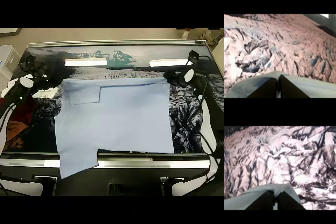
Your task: Fold the clothes and pants, and hang the long-sleeved shirts on hangers.
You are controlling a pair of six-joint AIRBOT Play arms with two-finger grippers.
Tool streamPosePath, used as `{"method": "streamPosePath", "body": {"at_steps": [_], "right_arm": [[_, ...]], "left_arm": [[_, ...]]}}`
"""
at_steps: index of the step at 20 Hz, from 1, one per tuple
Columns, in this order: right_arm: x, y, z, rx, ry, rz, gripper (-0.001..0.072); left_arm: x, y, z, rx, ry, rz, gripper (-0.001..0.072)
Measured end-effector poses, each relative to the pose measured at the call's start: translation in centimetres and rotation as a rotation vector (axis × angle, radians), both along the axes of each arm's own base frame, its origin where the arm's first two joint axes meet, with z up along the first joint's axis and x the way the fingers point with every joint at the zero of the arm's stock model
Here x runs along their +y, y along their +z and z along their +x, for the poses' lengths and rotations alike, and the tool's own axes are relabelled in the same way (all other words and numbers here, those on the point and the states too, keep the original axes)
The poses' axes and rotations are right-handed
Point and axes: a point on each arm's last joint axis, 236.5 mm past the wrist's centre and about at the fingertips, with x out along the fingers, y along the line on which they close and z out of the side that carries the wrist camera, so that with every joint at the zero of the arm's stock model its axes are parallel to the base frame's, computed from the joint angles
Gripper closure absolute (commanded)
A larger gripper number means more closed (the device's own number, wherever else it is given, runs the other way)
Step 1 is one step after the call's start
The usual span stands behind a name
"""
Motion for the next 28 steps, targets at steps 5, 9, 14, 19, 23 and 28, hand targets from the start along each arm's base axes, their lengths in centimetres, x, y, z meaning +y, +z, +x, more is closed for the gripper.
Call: {"method": "streamPosePath", "body": {"at_steps": [5,9,14,19,23,28], "right_arm": [[0.3,-4.0,0.4,0.050,-0.059,0.084,0.0661],[-1.2,-1.9,-0.9,0.087,-0.076,0.108,0.0661],[-2.1,-3.4,-9.4,0.427,0.056,0.074,0.0661],[-1.7,-7.3,-15.9,0.707,0.150,0.085,0.0661],[-1.0,-8.2,-17.4,0.775,0.177,0.117,0.0661],[-0.6,-8.9,-18.5,0.828,0.190,0.138,0.0330]], "left_arm": [[-1.9,-3.1,0.5,0.033,-0.022,0.004,0.0687],[-2.0,-0.9,-0.9,0.068,-0.086,0.010,0.0686],[-2.0,-4.1,-9.7,0.407,-0.274,0.024,0.0686],[-2.4,-8.6,-17.6,0.692,-0.368,-0.007,0.0687],[-2.7,-10.4,-20.2,0.789,-0.390,-0.021,0.0687],[-2.7,-10.8,-21.0,0.823,-0.390,-0.029,0.0200]]}}
